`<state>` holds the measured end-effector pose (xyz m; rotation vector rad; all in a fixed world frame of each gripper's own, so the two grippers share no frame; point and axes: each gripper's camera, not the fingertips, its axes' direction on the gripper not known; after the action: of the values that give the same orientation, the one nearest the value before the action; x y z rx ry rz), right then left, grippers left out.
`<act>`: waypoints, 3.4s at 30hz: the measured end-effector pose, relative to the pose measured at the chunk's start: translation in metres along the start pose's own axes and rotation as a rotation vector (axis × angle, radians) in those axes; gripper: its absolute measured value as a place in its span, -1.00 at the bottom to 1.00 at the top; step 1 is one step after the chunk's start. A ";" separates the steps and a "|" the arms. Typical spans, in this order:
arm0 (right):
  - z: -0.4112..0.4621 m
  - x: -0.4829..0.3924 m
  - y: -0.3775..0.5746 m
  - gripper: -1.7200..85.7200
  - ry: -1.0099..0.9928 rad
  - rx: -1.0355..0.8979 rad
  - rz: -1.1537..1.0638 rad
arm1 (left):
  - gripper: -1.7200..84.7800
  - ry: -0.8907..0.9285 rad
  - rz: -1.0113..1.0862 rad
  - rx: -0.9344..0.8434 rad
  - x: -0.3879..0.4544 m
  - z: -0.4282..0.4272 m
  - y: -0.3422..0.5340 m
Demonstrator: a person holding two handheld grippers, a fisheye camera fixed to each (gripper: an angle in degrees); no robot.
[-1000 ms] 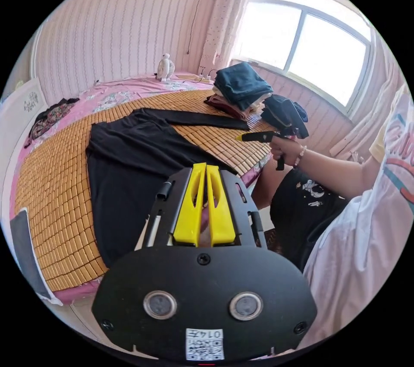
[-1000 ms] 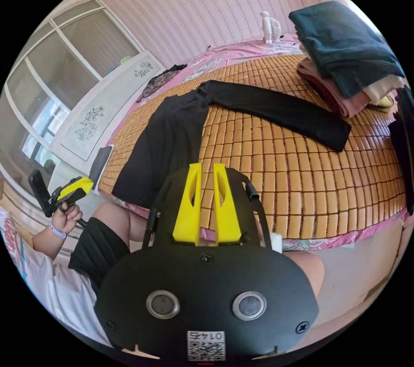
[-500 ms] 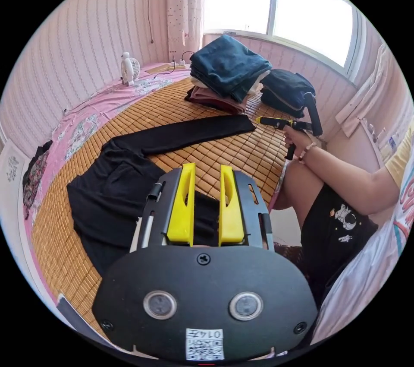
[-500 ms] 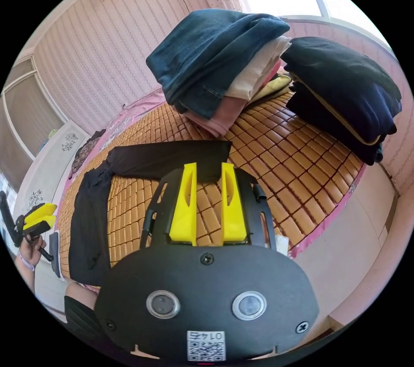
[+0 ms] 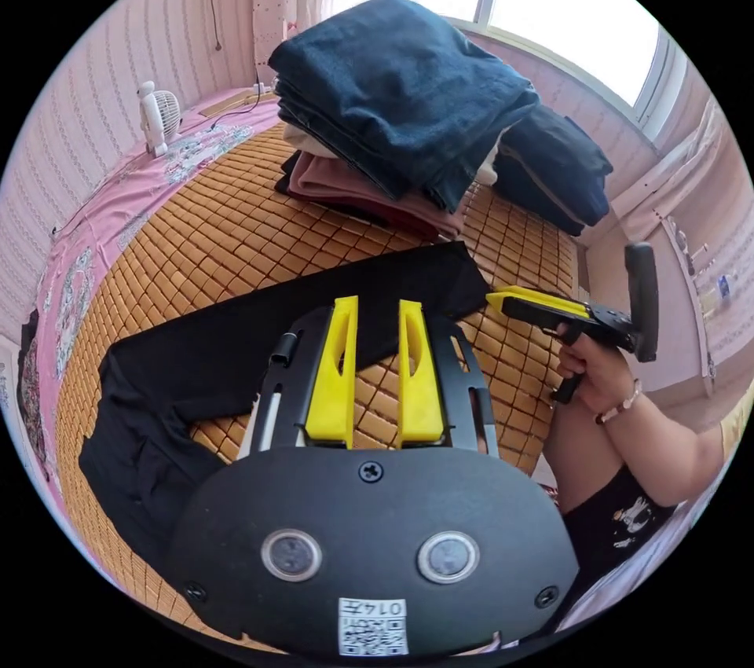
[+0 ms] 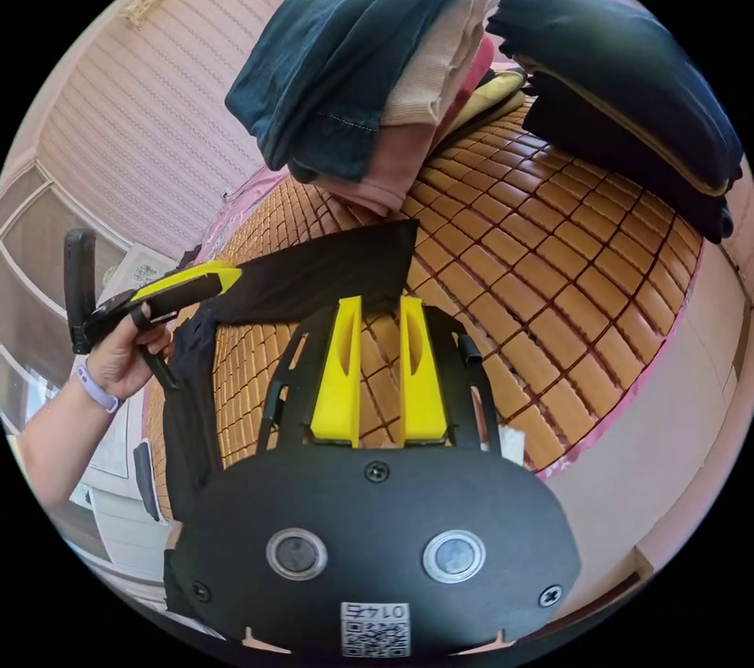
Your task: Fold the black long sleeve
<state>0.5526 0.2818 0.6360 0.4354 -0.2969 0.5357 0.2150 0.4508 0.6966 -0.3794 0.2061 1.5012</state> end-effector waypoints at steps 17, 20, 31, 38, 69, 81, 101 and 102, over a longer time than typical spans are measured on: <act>-0.005 0.043 -0.020 -0.93 -0.091 0.007 0.070 | -0.80 -0.045 -0.013 -0.179 -0.020 0.056 -0.072; -0.009 0.041 -0.020 -0.95 -0.089 0.026 0.030 | -0.95 -0.010 -0.008 -0.183 -0.024 0.049 -0.071; -0.036 0.028 -0.009 -0.95 -0.493 0.173 -0.126 | -0.98 -0.046 -0.041 -0.023 -0.069 -0.050 -0.025; -0.114 -0.077 0.000 -0.95 -0.698 0.380 -0.529 | -0.98 -0.051 -0.088 0.368 -0.120 -0.226 0.084; 0.077 -0.367 0.141 -0.76 -0.408 -0.385 -1.099 | -0.81 -0.082 -0.776 0.323 -0.295 -0.353 0.505; 0.246 -0.438 -0.008 -0.68 -0.213 -0.293 -0.791 | -0.79 -0.095 -0.921 0.348 -0.475 -0.329 0.460; 0.183 -0.515 -0.063 -0.95 -0.484 -0.171 -0.915 | -0.98 -0.138 -0.668 0.382 -0.471 -0.382 0.438; 0.172 -0.514 -0.057 -0.95 -0.491 -0.161 -0.952 | -0.98 -0.125 -0.629 0.400 -0.455 -0.394 0.449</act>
<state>0.1348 -0.0614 0.5710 0.4918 -0.5495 -0.5346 -0.2226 -0.1051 0.4455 -0.0155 0.2532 0.8324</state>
